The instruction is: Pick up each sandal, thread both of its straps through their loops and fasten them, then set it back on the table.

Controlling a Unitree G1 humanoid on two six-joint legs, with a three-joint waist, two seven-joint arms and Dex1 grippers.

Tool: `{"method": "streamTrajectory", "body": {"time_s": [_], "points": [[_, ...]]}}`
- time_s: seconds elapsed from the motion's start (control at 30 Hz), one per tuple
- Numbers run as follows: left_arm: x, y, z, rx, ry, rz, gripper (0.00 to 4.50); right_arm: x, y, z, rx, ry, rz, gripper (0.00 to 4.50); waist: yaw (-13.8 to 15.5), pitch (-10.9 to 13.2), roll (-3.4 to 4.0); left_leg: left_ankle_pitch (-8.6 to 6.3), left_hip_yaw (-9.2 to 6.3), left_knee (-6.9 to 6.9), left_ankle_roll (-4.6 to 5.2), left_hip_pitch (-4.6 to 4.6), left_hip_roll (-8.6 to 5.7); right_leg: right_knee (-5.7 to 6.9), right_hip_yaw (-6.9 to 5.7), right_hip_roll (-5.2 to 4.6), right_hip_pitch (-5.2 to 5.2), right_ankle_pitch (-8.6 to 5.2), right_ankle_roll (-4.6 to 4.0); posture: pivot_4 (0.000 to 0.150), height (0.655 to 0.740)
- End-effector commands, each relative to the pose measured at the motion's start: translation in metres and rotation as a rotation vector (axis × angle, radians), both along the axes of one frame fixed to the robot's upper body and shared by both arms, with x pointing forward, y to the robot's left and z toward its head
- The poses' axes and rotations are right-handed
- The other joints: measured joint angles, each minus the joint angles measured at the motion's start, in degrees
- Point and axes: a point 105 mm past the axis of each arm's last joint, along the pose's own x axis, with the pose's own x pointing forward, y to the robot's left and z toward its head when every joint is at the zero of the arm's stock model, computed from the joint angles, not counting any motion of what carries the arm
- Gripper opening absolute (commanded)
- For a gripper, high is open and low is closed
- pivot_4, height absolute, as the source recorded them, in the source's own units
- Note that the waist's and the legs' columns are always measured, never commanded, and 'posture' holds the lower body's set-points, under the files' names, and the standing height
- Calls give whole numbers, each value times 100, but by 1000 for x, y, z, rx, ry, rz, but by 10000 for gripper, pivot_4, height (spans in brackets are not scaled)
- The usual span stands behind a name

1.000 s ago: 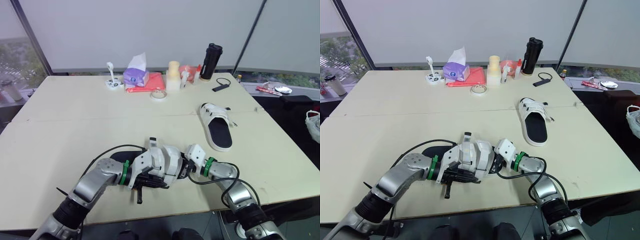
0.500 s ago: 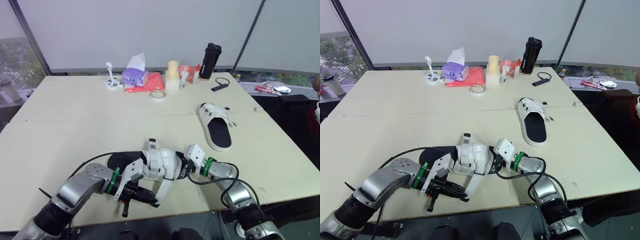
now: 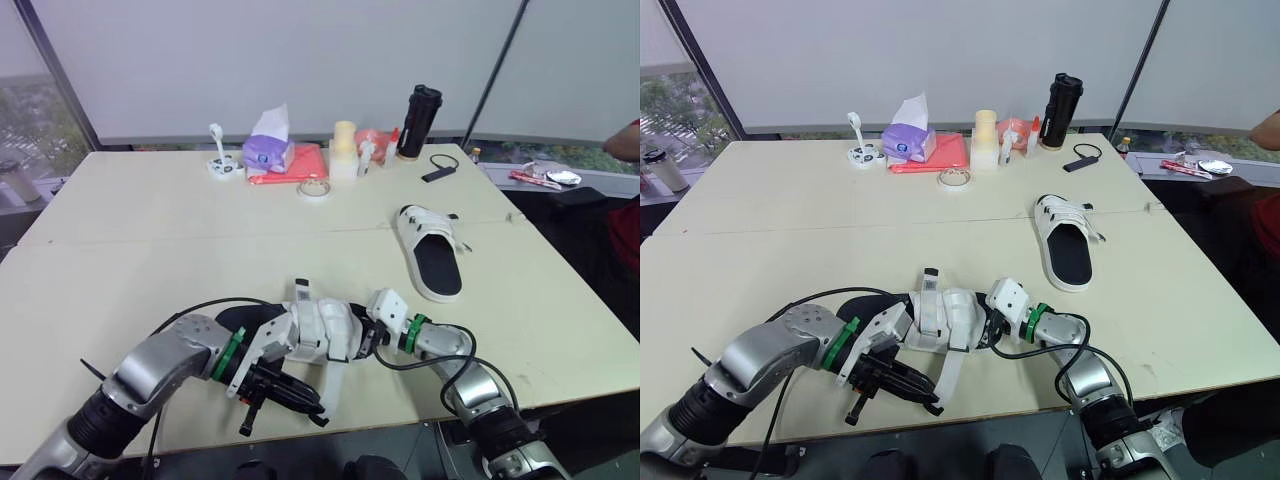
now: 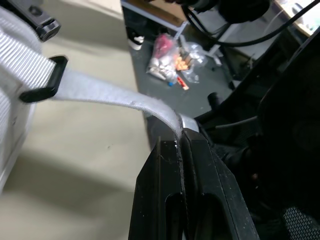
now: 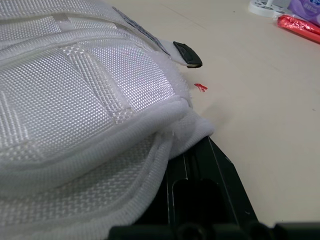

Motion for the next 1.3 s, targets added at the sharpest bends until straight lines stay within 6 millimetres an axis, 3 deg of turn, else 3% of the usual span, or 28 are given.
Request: {"method": "streamTrajectory", "body": {"time_s": [0.03,0.17,0.43,0.57,0.8,1.1,1.2,1.3], "points": [[-16,-7,3,-39,44,-110,919,-11,-25,-51,-108,170,-85,0,8,0,0,0,0,0,0,0,-7,0,0,2,0,0,0,1500,7400],[-11,-13,17,-111,80,-98,919,-10,-28,-50,-111,165,-93,0,37,0,1,0,-2,1,0,-3,-15,-1,0,-2,-3,-1,1,1500,7400],[16,-32,77,-361,188,4,919,-10,-26,-51,-111,165,-94,0,28,5,-9,0,-6,7,0,-7,-30,-1,-5,-4,4,-1,4,1500,7400],[55,-38,94,-477,314,221,919,-11,-25,-52,-110,166,-94,0,34,13,-2,1,-9,9,1,-6,-33,1,-6,-1,9,-1,9,1500,7400],[89,-29,84,-498,520,458,919,-13,-24,-54,-112,172,-92,0,26,15,-5,1,-12,12,1,-3,-38,4,-8,-2,16,0,15,1500,7400],[99,-35,56,-443,674,636,919,-12,-24,-53,-115,169,-92,0,35,14,-9,2,-15,17,0,1,-41,4,-10,-6,27,2,13,1500,7400],[104,-32,57,-468,685,674,9839,-12,-24,-53,-115,169,-92,0,36,12,-11,2,-15,17,-1,2,-42,4,-10,-7,28,1,13,1500,7400],[106,-29,59,-474,683,686,25148,-12,-24,-54,-115,171,-92,0,35,11,-12,2,-16,17,-2,4,-42,3,-11,-7,30,1,12,1500,7400]]}}
